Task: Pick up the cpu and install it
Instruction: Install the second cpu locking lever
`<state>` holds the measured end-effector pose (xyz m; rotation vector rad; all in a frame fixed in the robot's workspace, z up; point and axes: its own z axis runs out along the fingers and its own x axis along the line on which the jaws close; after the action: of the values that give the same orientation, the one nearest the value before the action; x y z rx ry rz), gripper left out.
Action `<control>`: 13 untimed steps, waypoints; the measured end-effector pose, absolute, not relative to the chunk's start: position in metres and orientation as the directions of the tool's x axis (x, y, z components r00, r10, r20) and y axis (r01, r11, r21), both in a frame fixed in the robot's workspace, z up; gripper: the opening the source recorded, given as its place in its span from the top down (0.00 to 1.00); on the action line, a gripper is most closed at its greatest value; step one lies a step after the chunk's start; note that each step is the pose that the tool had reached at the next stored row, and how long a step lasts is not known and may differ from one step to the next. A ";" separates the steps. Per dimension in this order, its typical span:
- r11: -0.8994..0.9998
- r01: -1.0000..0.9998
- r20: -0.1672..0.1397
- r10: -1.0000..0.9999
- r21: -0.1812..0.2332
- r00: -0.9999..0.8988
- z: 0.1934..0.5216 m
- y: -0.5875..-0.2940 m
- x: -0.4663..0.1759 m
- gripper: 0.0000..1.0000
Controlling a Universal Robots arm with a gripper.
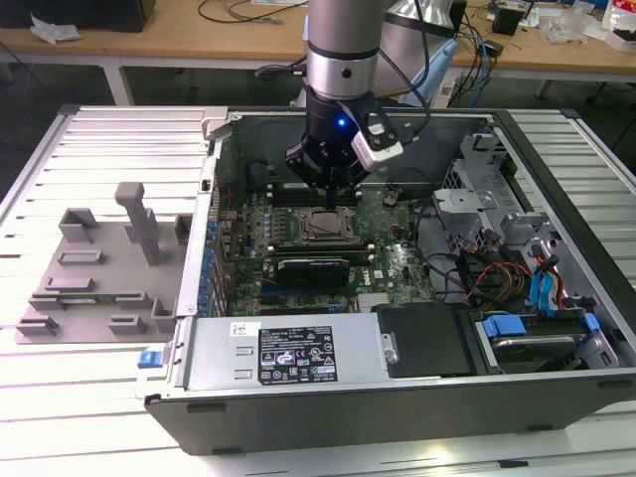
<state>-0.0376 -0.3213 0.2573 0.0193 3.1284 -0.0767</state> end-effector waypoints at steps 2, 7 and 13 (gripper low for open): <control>0.999 0.013 -0.012 0.012 -0.049 -1.000 0.258 -0.321 -0.038 0.89; 0.999 0.013 -0.013 0.012 -0.049 -1.000 0.261 -0.321 -0.038 0.89; 0.999 0.012 -0.012 0.012 -0.049 -1.000 0.261 -0.322 -0.038 0.89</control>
<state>-0.0376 -0.3219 0.2611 0.0189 3.1286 -0.0773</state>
